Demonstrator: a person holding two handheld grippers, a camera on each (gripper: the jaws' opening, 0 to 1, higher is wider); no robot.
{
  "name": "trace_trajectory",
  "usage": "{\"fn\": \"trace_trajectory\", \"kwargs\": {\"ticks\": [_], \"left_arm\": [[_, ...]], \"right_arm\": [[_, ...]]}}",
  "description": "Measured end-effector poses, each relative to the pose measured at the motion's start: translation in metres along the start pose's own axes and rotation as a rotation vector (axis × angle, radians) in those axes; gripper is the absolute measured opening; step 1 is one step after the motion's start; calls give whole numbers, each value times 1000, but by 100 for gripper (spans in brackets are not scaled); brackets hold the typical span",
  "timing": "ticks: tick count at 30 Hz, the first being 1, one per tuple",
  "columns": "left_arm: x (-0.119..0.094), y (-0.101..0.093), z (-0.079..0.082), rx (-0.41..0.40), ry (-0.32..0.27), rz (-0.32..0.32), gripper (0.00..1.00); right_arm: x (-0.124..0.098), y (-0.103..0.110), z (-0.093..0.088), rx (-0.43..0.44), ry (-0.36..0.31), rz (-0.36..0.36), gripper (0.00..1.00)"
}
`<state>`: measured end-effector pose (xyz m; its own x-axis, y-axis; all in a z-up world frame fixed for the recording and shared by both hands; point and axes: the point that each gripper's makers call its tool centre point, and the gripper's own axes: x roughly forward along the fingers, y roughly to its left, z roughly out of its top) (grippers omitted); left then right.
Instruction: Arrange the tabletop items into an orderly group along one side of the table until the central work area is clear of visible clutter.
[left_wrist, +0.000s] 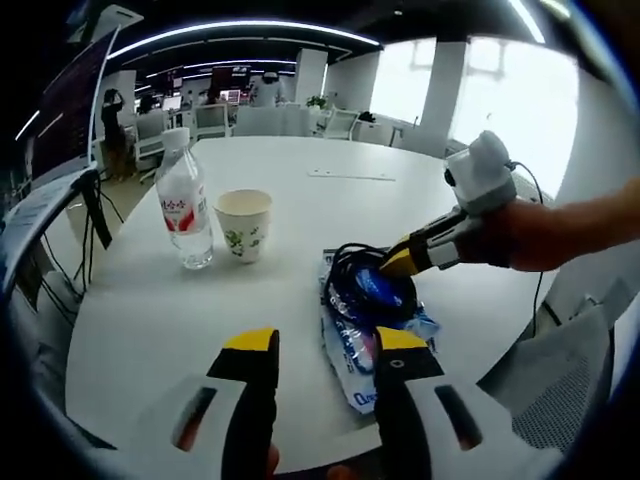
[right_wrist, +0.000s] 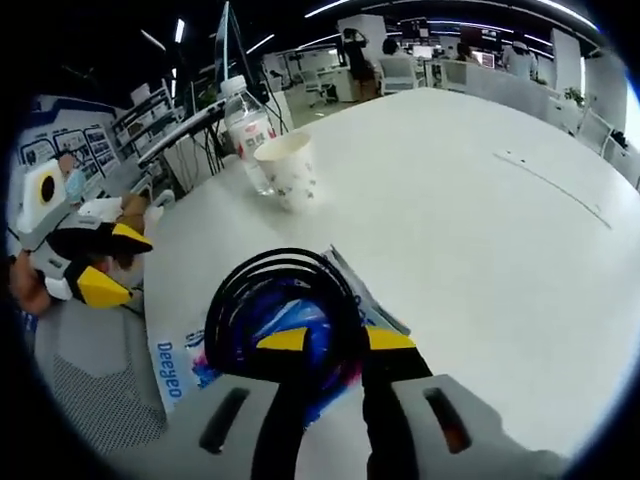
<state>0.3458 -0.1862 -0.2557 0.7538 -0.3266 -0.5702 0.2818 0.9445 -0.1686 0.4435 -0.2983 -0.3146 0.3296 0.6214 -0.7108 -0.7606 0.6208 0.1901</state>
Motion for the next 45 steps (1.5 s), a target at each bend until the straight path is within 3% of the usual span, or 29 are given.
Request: {"fn": "trace_trajectory", "kwargs": {"ticks": [2, 10, 24, 36, 45], "left_arm": [[0, 1, 1, 1, -2, 5, 38], [-2, -7, 5, 10, -10, -6, 39], [-7, -14, 16, 27, -31, -12, 38], [-13, -15, 19, 12, -48, 1, 38], [-18, -16, 21, -6, -60, 9, 38]], "right_arm": [[-3, -3, 1, -7, -2, -13, 9], [-13, 0, 7, 5, -44, -12, 3], [-33, 13, 18, -93, -98, -6, 2], [-36, 14, 19, -105, -110, -16, 1], [-52, 19, 19, -123, -133, -39, 1]]}}
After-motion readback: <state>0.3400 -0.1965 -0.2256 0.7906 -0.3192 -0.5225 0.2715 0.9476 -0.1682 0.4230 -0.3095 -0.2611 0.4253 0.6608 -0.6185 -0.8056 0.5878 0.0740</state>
